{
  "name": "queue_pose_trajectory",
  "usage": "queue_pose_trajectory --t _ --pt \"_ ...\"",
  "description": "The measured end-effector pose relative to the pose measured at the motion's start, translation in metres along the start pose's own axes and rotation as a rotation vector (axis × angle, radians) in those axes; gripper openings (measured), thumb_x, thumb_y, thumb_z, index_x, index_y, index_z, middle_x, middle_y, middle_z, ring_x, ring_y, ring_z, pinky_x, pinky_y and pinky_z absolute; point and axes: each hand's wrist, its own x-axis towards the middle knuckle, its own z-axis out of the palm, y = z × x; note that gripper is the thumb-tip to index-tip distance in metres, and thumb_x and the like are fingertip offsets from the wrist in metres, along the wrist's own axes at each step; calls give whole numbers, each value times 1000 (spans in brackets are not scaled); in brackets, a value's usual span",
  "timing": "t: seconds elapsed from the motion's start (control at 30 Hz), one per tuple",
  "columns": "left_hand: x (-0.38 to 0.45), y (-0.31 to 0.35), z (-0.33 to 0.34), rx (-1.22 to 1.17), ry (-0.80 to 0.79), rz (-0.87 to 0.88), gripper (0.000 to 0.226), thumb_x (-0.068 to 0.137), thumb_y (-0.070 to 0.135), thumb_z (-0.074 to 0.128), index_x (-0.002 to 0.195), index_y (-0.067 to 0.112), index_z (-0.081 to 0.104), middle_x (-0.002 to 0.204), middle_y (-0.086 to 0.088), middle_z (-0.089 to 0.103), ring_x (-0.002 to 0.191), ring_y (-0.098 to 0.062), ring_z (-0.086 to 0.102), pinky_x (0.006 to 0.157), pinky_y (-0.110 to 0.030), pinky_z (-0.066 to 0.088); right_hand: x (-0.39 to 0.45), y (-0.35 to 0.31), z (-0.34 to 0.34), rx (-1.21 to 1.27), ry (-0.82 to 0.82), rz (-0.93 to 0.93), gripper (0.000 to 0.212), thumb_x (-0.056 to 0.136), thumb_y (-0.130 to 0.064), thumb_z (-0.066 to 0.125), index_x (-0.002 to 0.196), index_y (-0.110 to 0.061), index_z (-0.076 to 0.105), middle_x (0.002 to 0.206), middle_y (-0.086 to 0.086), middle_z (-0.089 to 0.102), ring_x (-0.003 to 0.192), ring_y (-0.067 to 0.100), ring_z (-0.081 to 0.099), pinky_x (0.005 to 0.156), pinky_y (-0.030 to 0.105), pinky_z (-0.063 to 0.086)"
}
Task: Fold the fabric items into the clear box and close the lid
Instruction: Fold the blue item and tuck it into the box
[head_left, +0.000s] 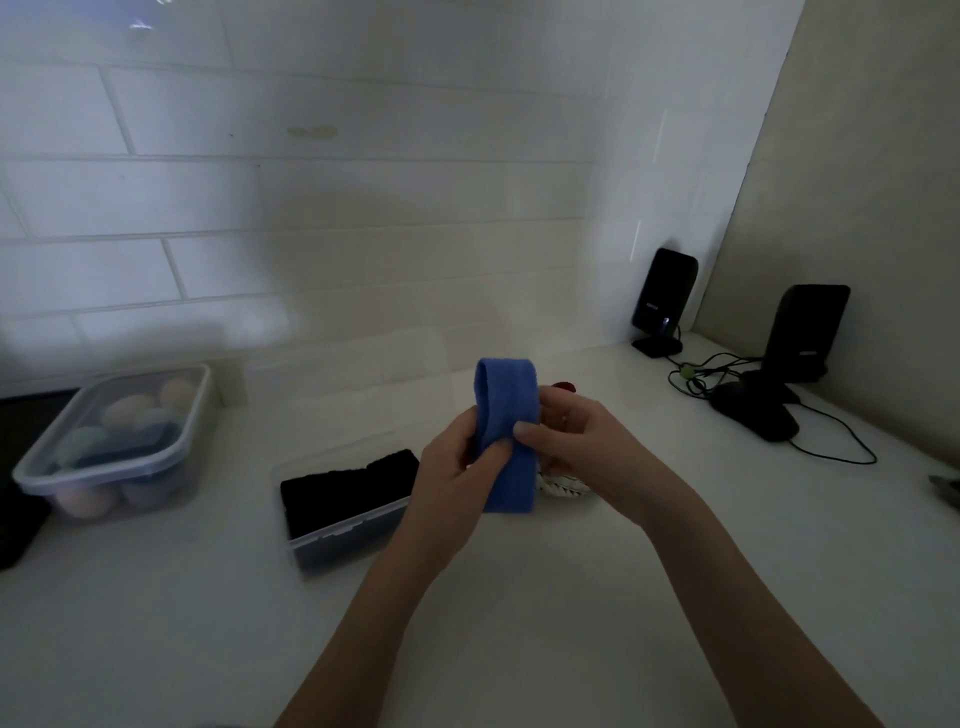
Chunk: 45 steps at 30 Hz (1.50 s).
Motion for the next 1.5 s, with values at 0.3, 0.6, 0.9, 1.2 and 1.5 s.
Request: queue_pose_trajectory --t 0.3,0.6,0.9,1.2,1.5 --pt "-6 5 2 -46 5 -40 29 77 43 49 99 28 60 95 1 67 81 -8 66 71 -21 56 -1 -1 8 109 -25 -61 33 84 -3 65 116 -12 60 112 10 68 97 23 70 80 35 59" --pt "-4 -2 2 -8 -69 -119 18 96 19 42 105 25 57 95 -10 66 78 -23 69 70 -45 60 0 1 2 109 115 -202 19 81 7 63 77 -11 61 79 4 68 77 17 67 70 30 58" --pt "0 0 -1 -82 -54 -224 24 99 13 34 107 16 57 102 -6 63 80 -15 66 64 -28 60 -4 -3 -10 -272 18 -308 42 77 13 63 66 -26 68 91 0 68 88 12 65 84 22 52" --pt "-1 1 0 -195 -135 -280 39 80 28 60 117 18 56 113 -7 66 97 -18 68 83 -36 57 -4 -8 -9 -394 178 -344 51 71 18 56 61 -30 66 87 -10 64 86 -5 60 76 6 45" --pt "-10 -1 3 310 9 135 46 81 16 67 103 43 39 80 -6 69 66 -22 66 56 -34 58 -8 -4 -19 -285 -65 -163 22 86 -17 64 108 -21 62 107 -6 67 99 13 65 88 34 56"
